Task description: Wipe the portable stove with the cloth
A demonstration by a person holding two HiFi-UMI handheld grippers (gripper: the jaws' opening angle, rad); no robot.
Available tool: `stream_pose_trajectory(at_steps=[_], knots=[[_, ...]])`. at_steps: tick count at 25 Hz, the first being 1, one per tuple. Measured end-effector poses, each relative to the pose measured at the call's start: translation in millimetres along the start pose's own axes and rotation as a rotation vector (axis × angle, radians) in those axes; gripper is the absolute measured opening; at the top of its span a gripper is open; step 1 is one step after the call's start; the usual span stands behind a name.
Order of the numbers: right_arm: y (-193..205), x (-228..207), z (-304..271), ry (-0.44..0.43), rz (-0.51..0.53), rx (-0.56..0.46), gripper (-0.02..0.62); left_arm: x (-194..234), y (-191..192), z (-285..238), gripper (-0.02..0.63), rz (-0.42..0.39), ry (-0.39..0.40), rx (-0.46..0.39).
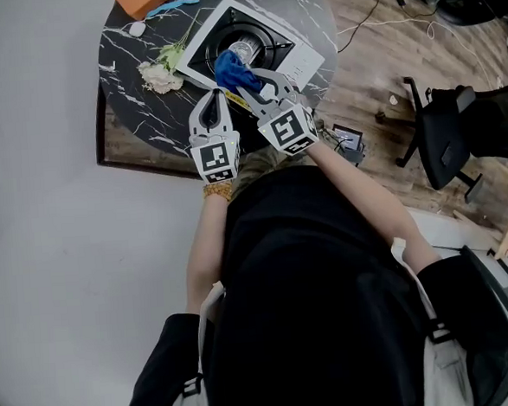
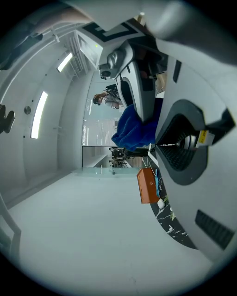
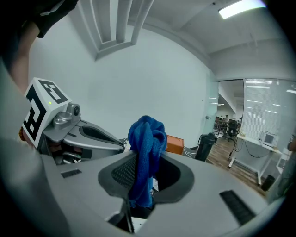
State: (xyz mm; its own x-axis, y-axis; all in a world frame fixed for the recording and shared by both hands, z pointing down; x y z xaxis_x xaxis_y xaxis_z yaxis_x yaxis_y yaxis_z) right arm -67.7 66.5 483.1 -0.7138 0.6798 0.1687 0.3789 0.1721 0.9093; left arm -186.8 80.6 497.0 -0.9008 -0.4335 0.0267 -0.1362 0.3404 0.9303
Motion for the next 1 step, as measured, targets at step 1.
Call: stream_pose_trajectory(at_steps=[1], knots=[[-0.4, 1.0, -0.9, -0.002, 0.001, -0.003, 0.074, -0.2, 1.3, 1.3, 0.011, 0.0, 0.001, 0.007]])
Point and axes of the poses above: the fingertips, and each gripper's own axes: z backward along the fingers, x to its left, y out of its underside, the point moved 6 cm from there along z, backward along the fingers, and after that the axes turned 1 degree about z, right-handed, at the moved point
